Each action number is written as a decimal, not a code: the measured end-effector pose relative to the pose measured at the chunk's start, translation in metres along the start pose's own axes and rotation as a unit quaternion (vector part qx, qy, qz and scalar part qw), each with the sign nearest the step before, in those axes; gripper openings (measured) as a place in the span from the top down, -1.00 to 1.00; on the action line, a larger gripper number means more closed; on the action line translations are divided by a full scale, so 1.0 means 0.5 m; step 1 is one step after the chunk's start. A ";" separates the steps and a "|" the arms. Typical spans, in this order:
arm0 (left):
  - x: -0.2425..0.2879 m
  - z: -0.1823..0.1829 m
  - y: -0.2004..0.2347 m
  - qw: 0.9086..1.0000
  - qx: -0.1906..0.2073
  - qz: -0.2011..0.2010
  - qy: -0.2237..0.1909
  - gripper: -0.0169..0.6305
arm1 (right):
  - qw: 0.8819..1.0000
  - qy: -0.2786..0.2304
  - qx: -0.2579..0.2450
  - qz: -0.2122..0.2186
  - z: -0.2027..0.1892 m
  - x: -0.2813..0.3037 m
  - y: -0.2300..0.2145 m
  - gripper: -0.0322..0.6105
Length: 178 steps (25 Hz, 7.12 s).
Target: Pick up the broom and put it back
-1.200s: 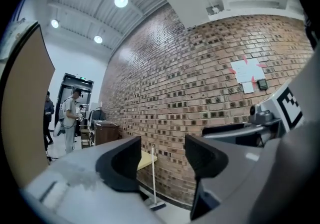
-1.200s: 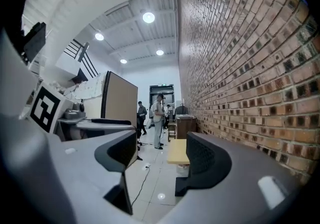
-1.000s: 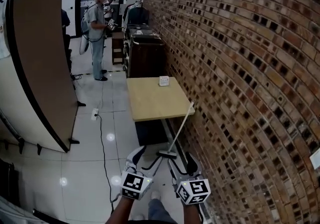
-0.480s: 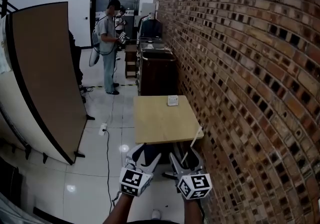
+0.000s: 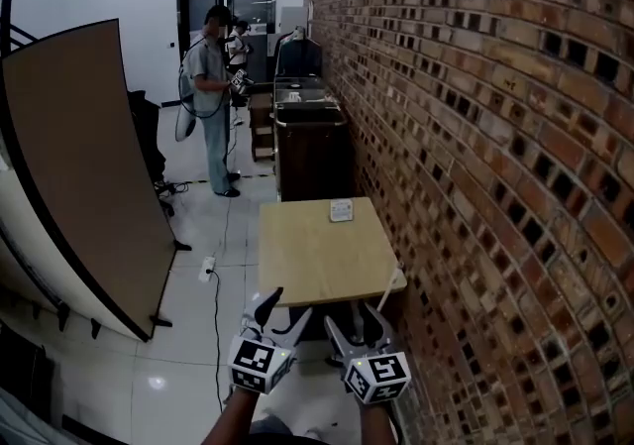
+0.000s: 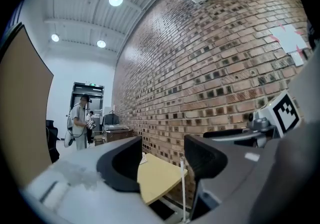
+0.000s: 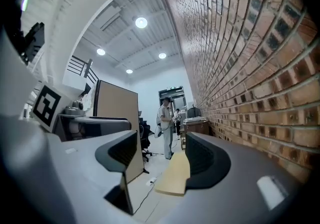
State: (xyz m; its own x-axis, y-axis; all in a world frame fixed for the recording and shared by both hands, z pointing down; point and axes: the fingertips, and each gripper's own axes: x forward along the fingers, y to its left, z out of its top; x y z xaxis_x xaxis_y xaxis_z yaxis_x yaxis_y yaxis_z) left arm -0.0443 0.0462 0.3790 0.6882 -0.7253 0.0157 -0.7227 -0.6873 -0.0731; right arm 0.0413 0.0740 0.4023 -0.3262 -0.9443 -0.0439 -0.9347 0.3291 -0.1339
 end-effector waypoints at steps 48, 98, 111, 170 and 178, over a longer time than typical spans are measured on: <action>0.637 -0.017 0.257 0.993 -0.012 -0.121 -0.008 0.21 | 0.962 0.004 -0.072 -0.263 0.082 0.358 -0.478 -0.04; 0.810 -0.431 -0.109 0.928 0.011 -0.326 0.178 0.22 | 0.888 0.225 0.123 -0.381 -0.563 0.017 -0.649 -0.04; 0.824 -0.483 -0.012 0.938 0.016 -0.276 0.208 0.23 | 0.912 0.212 0.137 -0.325 -0.697 0.167 -0.753 -0.04; 0.729 -0.253 0.142 0.979 -0.037 -0.164 0.111 0.23 | 0.958 0.156 0.004 -0.240 -0.299 0.262 -0.612 0.63; 0.685 -0.125 0.174 0.989 -0.023 -0.142 0.047 0.22 | 0.964 0.066 -0.013 -0.256 -0.094 0.292 -0.558 0.64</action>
State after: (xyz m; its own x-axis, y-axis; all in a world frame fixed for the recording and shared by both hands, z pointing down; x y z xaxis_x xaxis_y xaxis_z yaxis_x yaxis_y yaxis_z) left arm 0.1245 -0.2644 0.4403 0.8561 -0.5024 0.1215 -0.5053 -0.8629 -0.0071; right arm 0.2480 -0.1558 0.4797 0.1661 -0.9749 0.1482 -0.9806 -0.1792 -0.0797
